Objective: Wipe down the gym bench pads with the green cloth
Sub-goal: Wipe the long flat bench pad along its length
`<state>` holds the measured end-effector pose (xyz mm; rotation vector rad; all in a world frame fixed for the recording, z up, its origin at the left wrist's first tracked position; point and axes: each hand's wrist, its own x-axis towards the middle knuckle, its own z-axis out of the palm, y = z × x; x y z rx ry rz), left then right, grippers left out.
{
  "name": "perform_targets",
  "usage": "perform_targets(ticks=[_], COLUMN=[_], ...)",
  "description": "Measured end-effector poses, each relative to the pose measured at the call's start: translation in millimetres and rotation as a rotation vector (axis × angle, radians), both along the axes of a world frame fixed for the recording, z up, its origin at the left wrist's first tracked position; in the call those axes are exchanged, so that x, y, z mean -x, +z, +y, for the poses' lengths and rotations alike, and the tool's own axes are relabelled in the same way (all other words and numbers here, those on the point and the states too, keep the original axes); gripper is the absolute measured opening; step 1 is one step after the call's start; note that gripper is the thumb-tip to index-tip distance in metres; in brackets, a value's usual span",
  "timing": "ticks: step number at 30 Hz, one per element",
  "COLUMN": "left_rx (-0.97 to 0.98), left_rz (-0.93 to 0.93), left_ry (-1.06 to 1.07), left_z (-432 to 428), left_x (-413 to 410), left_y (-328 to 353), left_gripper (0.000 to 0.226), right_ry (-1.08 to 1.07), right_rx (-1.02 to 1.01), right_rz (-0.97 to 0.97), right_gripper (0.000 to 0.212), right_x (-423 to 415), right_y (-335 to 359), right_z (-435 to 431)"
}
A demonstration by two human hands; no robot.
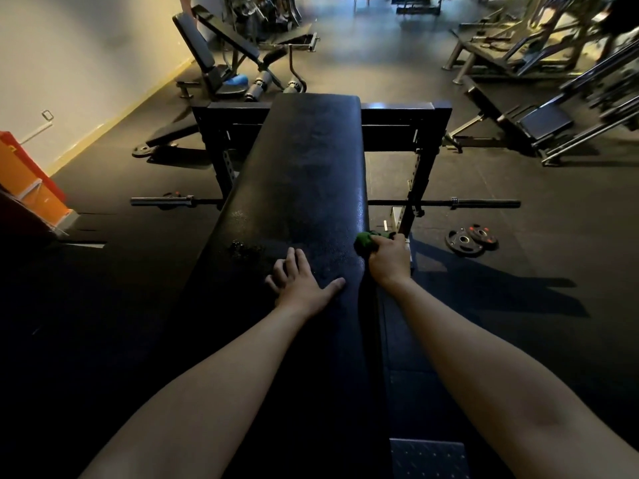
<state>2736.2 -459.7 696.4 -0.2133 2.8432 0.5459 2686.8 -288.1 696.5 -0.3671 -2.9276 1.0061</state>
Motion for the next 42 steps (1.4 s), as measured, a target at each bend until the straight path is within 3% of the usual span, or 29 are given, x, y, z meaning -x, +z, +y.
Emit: perform_targets(ticks=[5, 8, 11, 13, 16, 20, 24, 28, 32, 34, 36, 42], left_rx=[-0.03, -0.301, -0.63, -0.717, -0.819, -0.832, -0.655, -0.531, -0.484, -0.413, -0.312, -0.142], left_rz=[-0.035, 0.144, 0.268, 0.27, 0.242, 0.323, 0.449, 0.478, 0.323, 0.175, 0.144, 0.446], left_ry=[-0.084, -0.153, -0.13, -0.02, 0.118, 0.124, 0.225, 0.254, 0.268, 0.244, 0.16, 0.069], left_z=[-8.4, -14.5, -8.2, -4.3, -14.8, -46.5, -82.3, -134.5, -189.8, -205.0, -208.9, -190.9], left_x=[-8.1, -22.1, -44.0, -53.6, -67.5, -75.7, -62.9, -40.2, -8.8, 6.1, 18.8, 41.7], left_y=[13.9, 19.3, 27.1, 31.4, 35.5, 37.2, 42.1, 48.1, 43.5, 36.4, 24.6, -10.1], left_gripper=[0.104, 0.084, 0.066, 0.06, 0.059, 0.05, 0.041, 0.038, 0.036, 0.045, 0.053, 0.032], right_ry=[-0.045, -0.097, -0.082, -0.011, 0.161, 0.246, 0.302, 0.303, 0.256, 0.224, 0.213, 0.167], right_rx=[0.315, 0.477, 0.743, 0.876, 0.898, 0.815, 0.505, 0.239, -0.009, -0.117, -0.171, -0.349], right_rz=[0.109, 0.153, 0.042, -0.049, -0.097, -0.079, 0.053, 0.072, 0.041, -0.022, -0.111, -0.063], right_gripper=[0.037, 0.028, 0.023, 0.018, 0.021, 0.024, 0.02, 0.034, 0.038, 0.043, 0.046, 0.043], right_x=[-29.4, -48.8, -69.0, -79.1, -95.1, -101.0, -92.2, -72.9, -49.5, -39.6, -29.0, -12.1], right_y=[20.8, 40.8, 53.5, 51.7, 48.7, 52.7, 48.0, 34.0, 19.5, 14.9, 9.3, -6.0], right_z=[-24.9, -28.6, -44.5, -60.4, -81.5, -105.3, -140.0, -170.5, -181.0, -175.1, -169.3, -174.3])
